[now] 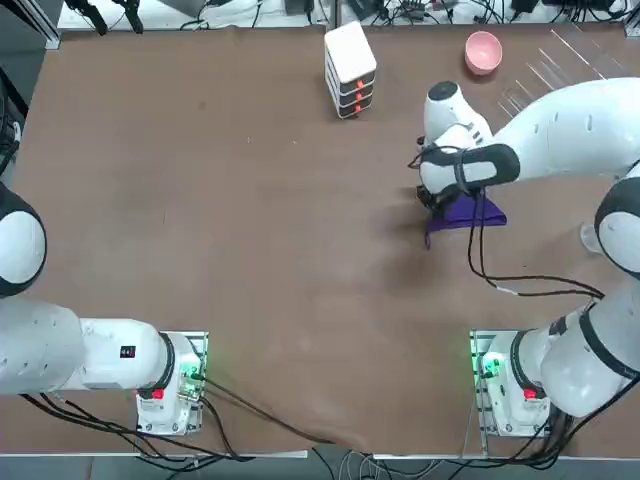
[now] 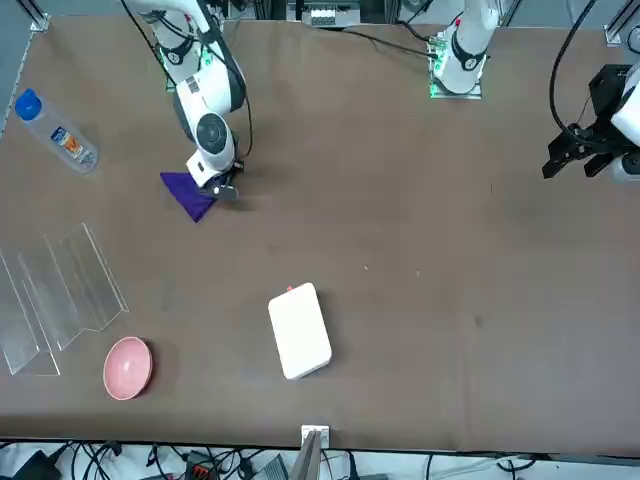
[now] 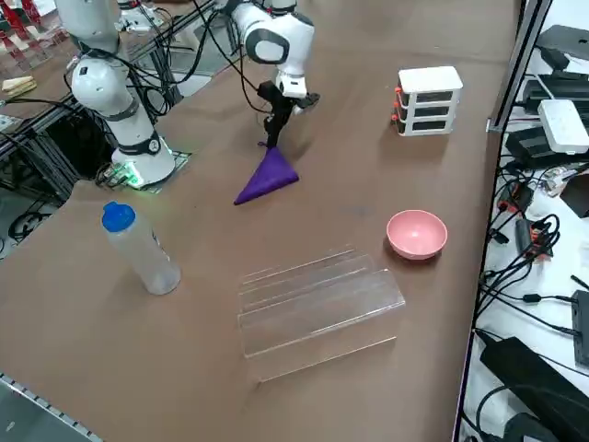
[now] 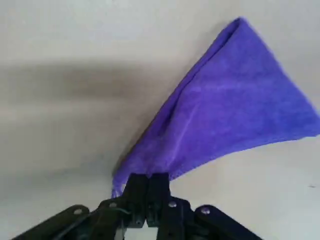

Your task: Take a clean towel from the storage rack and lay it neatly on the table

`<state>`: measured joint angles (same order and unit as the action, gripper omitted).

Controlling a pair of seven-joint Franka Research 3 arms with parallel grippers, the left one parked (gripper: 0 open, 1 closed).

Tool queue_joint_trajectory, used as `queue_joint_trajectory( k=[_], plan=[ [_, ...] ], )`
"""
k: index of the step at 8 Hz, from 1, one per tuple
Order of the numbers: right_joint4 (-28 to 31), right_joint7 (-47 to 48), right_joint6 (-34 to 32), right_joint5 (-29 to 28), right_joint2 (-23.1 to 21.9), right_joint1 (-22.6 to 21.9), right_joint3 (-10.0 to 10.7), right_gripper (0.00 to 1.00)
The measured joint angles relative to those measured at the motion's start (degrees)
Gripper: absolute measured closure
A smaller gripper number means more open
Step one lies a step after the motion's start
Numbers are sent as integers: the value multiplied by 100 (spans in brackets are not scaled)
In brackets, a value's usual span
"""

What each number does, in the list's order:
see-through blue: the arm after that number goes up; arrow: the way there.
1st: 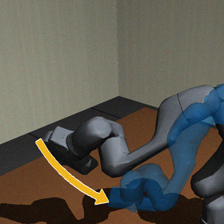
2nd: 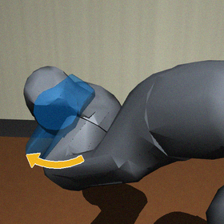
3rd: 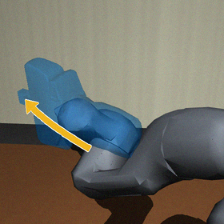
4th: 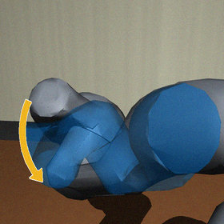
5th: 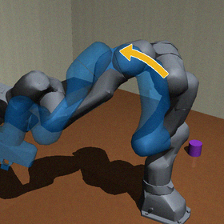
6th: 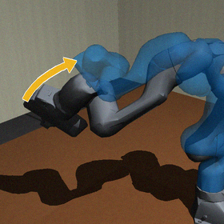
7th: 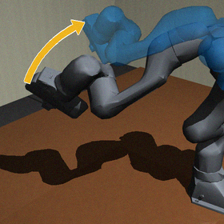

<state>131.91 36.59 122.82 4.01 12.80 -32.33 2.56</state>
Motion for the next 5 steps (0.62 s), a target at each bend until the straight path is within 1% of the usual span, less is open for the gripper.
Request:
queue_joint_trajectory(
  k=[1,2,5],
  plan=[
    [-264,-195,-348,5,5,59,35,98],
    [-494,-455,-558,11,33,200,63,98],
    [-959,-1259,-620,146,275,830,99,98]
  ],
)
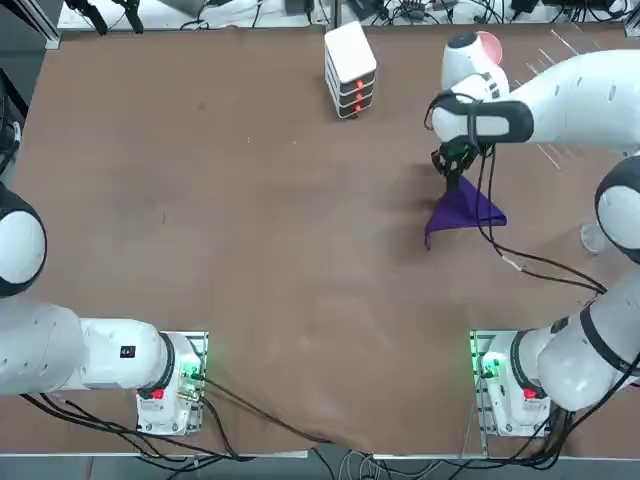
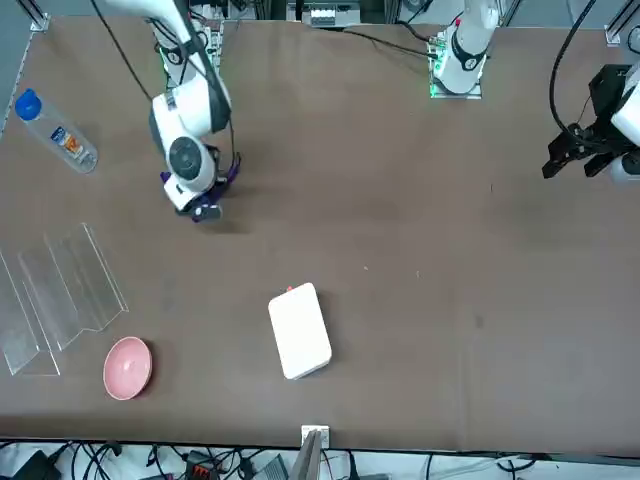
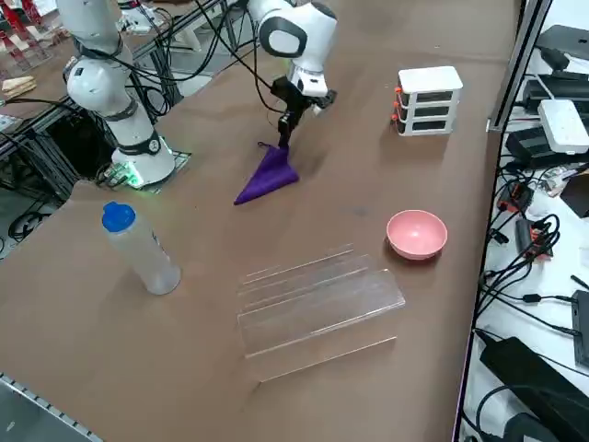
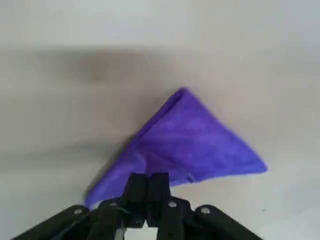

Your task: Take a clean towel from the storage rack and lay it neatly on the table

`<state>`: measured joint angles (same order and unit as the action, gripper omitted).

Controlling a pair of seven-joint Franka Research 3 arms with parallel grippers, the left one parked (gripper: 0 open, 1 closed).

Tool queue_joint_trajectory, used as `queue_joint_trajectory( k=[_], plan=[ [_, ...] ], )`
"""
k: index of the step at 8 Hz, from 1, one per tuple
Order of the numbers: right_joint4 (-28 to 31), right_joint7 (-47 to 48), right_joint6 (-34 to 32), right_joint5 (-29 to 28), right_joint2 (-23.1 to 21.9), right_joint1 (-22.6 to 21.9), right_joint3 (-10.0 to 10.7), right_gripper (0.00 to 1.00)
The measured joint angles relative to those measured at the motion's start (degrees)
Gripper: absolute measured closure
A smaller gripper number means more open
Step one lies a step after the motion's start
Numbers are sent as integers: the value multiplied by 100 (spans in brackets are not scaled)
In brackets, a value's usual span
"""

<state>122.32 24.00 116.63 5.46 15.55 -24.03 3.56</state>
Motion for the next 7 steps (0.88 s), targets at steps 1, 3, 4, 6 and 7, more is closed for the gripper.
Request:
queue_joint_trajectory(
  k=[1,3,4,6,7],
  plan=[
    [-182,-330,0,38,118,207,5,98],
    [-559,-1014,-3,53,297,641,18,98],
    [-717,-1255,-7,101,374,829,23,98],
    [-1006,-1576,-13,313,562,1153,26,98],
    [-1140,-1714,-14,378,682,1288,26,97]
  ],
)
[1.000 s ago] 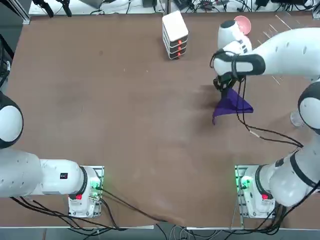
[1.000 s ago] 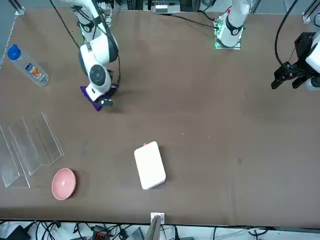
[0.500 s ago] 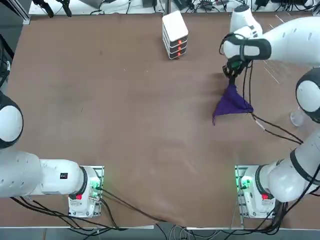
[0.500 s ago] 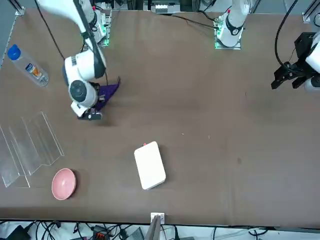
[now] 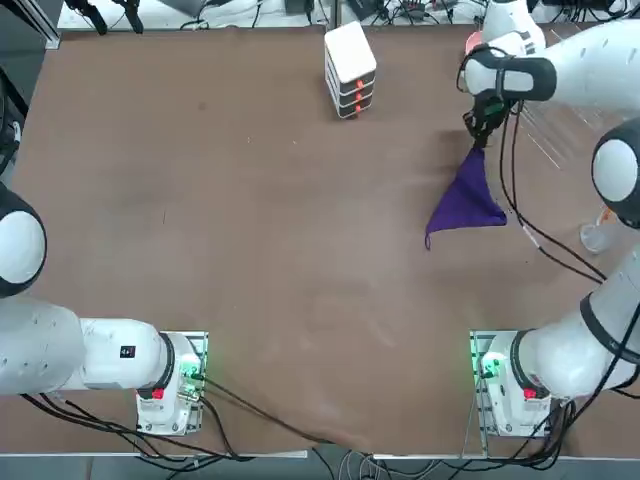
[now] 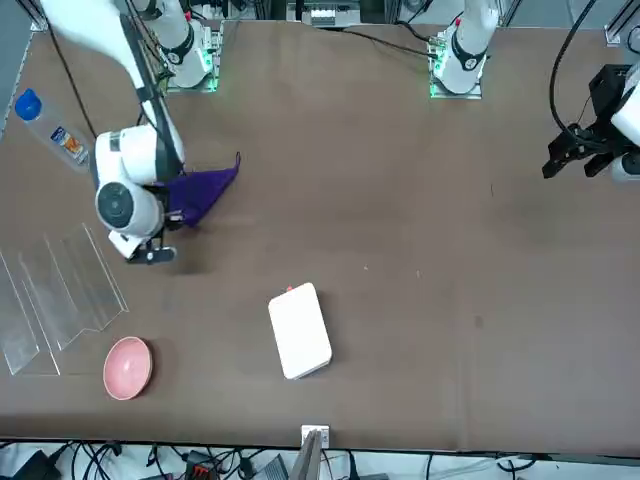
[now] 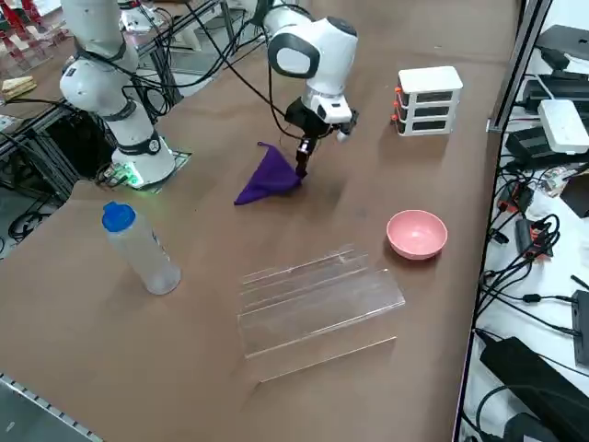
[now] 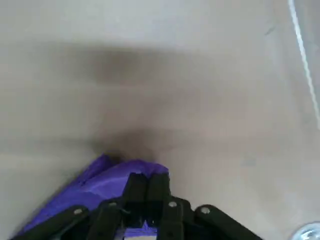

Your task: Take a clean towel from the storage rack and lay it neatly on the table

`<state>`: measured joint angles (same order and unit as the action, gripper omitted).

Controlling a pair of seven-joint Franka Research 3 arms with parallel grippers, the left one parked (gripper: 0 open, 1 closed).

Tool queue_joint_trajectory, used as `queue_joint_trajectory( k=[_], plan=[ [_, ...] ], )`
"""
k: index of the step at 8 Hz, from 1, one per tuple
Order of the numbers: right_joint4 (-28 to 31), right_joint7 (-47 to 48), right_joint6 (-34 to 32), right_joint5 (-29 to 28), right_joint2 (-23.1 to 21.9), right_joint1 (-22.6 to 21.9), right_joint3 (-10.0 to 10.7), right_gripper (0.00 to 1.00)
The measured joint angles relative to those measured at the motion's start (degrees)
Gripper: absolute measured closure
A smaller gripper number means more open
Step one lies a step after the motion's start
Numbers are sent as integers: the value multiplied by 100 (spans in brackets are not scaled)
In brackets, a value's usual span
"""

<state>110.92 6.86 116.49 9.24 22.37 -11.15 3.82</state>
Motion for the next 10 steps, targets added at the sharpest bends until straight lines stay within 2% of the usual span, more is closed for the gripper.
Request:
queue_joint_trajectory(
  k=[3,6,8,10],
  plan=[
    [-353,-254,2,195,350,241,0,97],
    [-593,-279,3,399,563,285,-5,96],
    [-639,-285,10,406,681,284,-19,81],
    [-694,-280,13,404,701,285,-21,47]
  ],
)
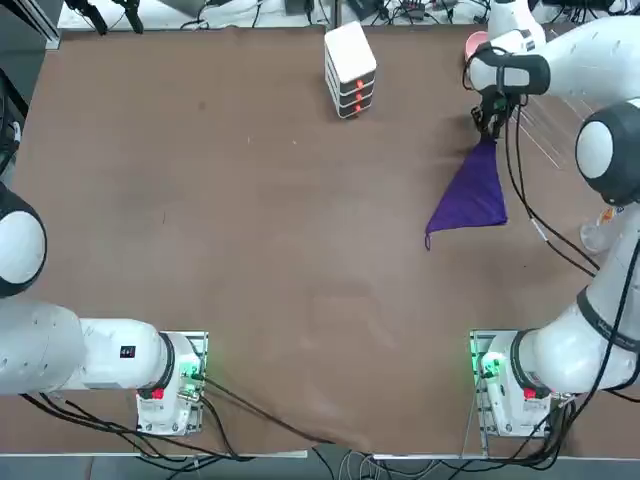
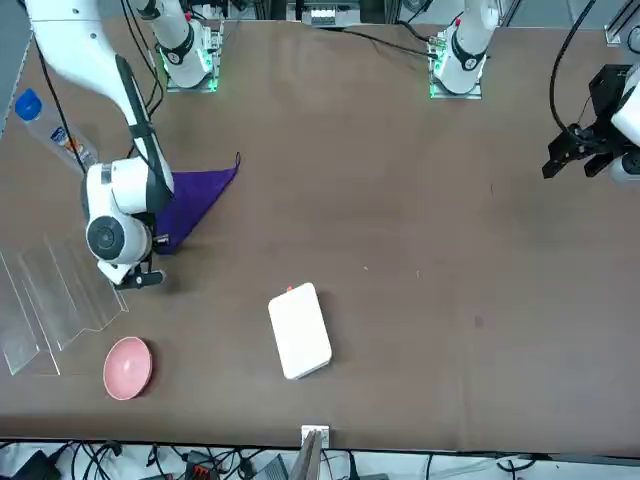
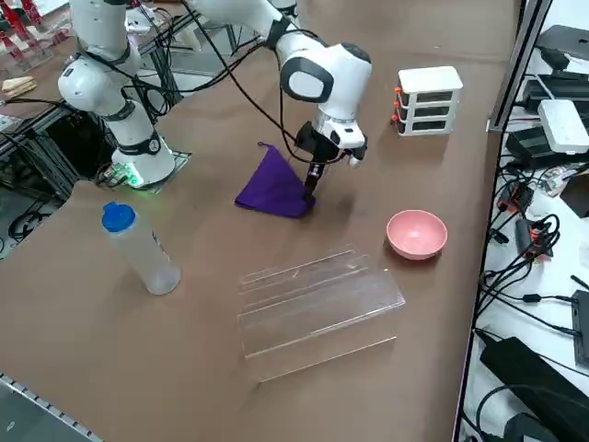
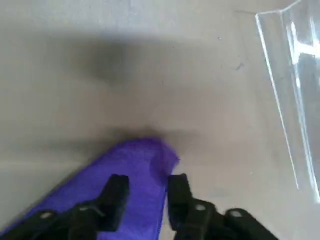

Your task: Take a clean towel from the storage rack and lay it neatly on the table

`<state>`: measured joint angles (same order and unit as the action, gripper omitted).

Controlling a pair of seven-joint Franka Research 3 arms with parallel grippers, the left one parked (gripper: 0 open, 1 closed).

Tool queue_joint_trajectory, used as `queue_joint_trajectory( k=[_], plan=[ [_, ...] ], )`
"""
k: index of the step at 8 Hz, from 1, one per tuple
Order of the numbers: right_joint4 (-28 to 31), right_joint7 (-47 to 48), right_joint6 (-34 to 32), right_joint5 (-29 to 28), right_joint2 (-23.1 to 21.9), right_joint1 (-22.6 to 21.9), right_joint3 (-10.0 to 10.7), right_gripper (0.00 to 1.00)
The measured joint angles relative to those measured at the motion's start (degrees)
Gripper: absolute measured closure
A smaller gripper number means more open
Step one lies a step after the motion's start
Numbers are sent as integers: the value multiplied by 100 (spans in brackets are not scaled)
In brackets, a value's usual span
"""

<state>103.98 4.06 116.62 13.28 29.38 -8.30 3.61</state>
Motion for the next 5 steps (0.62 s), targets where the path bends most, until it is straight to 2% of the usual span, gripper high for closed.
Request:
queue_joint_trajectory(
  k=[2,3,5],
  plan=[
    [-119,24,-158,-226,-203,12,2,12],
    [-137,21,-345,-493,-377,63,4,0],
    [-67,111,-721,-755,-656,213,8,2]
  ],
)
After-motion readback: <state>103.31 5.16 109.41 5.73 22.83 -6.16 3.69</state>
